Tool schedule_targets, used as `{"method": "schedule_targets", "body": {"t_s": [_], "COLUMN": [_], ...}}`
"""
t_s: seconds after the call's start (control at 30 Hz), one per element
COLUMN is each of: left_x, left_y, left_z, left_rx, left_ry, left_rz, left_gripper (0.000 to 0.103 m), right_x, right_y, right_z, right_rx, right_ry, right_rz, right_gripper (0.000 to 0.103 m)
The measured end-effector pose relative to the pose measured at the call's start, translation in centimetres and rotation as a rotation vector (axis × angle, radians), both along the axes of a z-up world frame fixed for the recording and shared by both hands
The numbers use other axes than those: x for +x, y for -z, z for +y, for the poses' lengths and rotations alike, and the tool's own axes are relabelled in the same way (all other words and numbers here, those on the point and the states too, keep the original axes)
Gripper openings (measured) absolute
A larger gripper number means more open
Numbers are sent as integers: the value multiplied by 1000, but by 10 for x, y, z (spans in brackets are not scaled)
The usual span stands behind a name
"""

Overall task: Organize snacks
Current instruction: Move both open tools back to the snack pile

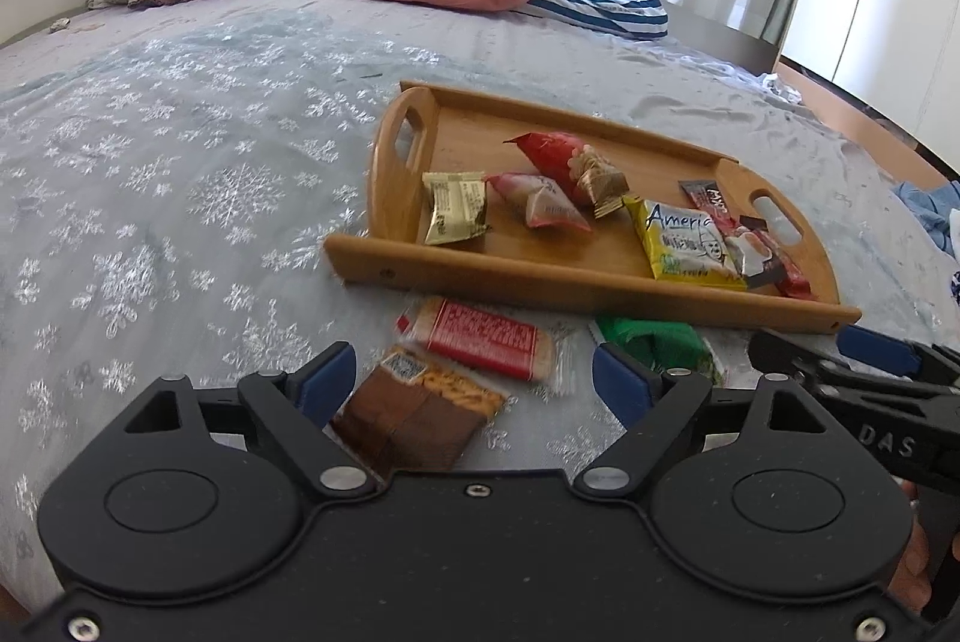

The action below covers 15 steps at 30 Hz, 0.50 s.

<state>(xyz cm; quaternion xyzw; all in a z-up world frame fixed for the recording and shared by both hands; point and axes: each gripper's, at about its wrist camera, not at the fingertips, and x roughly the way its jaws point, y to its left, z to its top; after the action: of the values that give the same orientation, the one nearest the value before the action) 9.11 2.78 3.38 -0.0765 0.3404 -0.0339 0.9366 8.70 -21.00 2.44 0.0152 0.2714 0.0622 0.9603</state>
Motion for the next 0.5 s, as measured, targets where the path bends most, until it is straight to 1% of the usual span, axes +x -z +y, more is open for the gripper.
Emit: {"method": "schedule_targets", "body": {"t_s": [0.1,0.2,0.3,0.5], "left_x": [-3,-6,-7,-10], "left_y": [4,7,11,14], "left_z": [1,0,-4,-6], "left_rx": [4,23,51,86], "left_ry": [-5,1,7,-12], "left_rz": [1,-6,-11,-30], "left_gripper": [86,87,88,88], "right_x": [-8,-15,-22,-29], "right_y": [3,8,13,20], "right_z": [-2,-3,-3,-3], "right_rx": [2,12,27,29], "right_ry": [-9,-23,-40,-63], "right_rz": [1,-10,-16,-22], "right_gripper": [96,102,103,103]}}
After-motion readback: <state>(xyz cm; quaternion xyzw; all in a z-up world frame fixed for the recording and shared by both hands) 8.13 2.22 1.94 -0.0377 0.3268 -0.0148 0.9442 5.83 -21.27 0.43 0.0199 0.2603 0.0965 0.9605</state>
